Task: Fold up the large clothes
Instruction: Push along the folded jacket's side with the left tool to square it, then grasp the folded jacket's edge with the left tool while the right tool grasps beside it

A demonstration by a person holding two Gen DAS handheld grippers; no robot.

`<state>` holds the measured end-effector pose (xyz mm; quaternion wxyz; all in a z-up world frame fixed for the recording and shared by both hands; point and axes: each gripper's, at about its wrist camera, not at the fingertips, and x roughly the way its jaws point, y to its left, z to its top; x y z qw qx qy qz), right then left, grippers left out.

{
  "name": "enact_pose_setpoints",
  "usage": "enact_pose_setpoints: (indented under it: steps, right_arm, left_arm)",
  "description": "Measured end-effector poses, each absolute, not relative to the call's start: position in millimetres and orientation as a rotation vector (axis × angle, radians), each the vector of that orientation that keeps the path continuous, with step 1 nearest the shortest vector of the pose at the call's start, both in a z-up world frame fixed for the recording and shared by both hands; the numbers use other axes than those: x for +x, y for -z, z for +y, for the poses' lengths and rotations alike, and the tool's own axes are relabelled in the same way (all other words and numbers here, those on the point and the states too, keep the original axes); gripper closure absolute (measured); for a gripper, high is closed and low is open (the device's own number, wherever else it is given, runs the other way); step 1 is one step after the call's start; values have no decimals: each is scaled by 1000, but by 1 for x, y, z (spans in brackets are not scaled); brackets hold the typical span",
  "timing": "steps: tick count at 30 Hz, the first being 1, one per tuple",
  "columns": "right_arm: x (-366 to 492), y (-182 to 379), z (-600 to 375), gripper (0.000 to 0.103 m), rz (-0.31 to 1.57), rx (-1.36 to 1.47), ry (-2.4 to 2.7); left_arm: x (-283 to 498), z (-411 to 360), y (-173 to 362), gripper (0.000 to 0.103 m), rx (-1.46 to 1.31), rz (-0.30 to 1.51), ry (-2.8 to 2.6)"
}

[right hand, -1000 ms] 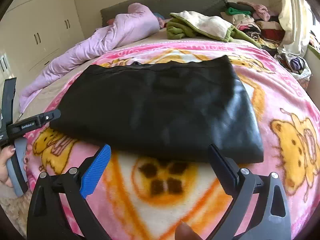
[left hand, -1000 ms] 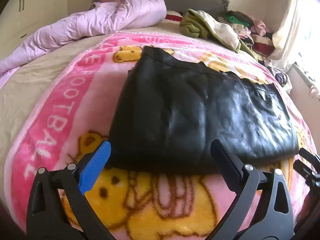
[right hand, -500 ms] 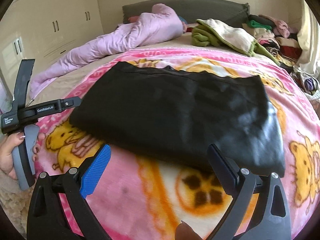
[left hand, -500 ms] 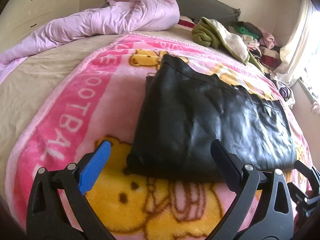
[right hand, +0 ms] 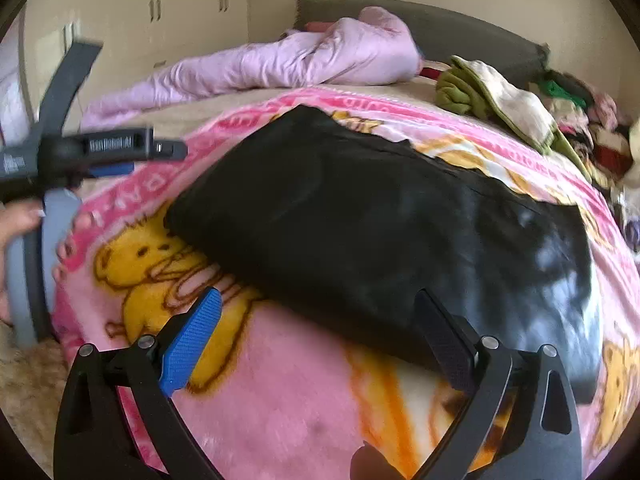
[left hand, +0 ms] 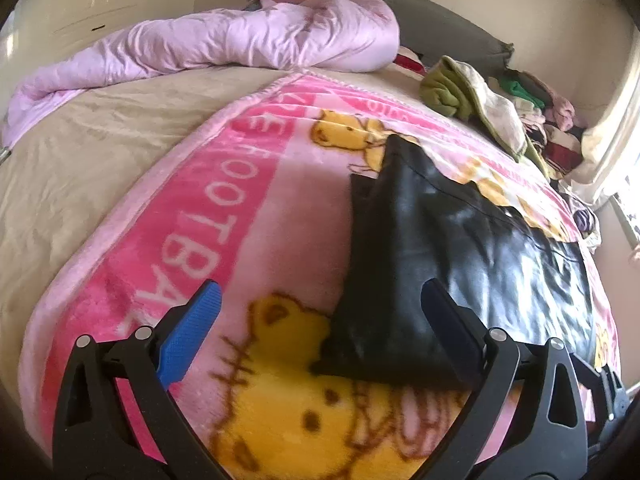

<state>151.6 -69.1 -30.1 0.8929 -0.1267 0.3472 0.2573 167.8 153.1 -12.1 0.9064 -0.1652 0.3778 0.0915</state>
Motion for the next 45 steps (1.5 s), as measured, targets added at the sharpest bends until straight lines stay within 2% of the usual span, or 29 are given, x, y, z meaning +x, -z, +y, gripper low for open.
enact_pose_setpoints:
  steps: [7, 14, 25, 28, 31, 32, 33, 35, 39, 45]
  right_arm:
    - [160, 56, -21, 7, 712, -449, -535]
    - [161, 76, 23, 7, 623, -653, -495]
    - [177, 87, 49, 9, 511, -771, -423]
    - [172, 85, 48, 25, 468, -784, -438]
    - [160, 82, 50, 48, 386, -826, -436]
    - [156, 81, 49, 61, 359, -838, -442]
    - [153, 80, 49, 70, 344, -843, -445]
    - [147, 77, 46, 77, 319, -849, -446]
    - [139, 68, 36, 83, 340, -790, -472]
    - [119, 54, 20, 86, 401, -673, -537]
  left_arm:
    - [172, 172, 20, 10, -389, 803, -205]
    - [177, 182, 25, 10, -424, 815, -206]
    - [200, 202, 34, 10, -628, 815, -28]
    - [217, 208, 43, 10, -739, 826, 109]
    - [235, 205, 53, 10, -741, 880, 185]
    - [241, 202, 59, 10, -749, 910, 214]
    - [245, 199, 64, 10, -762, 935, 234]
    - [248, 193, 73, 10, -791, 966, 275]
    - [245, 184, 72, 10, -817, 958, 359]
    - [224, 176, 83, 10, -911, 963, 445]
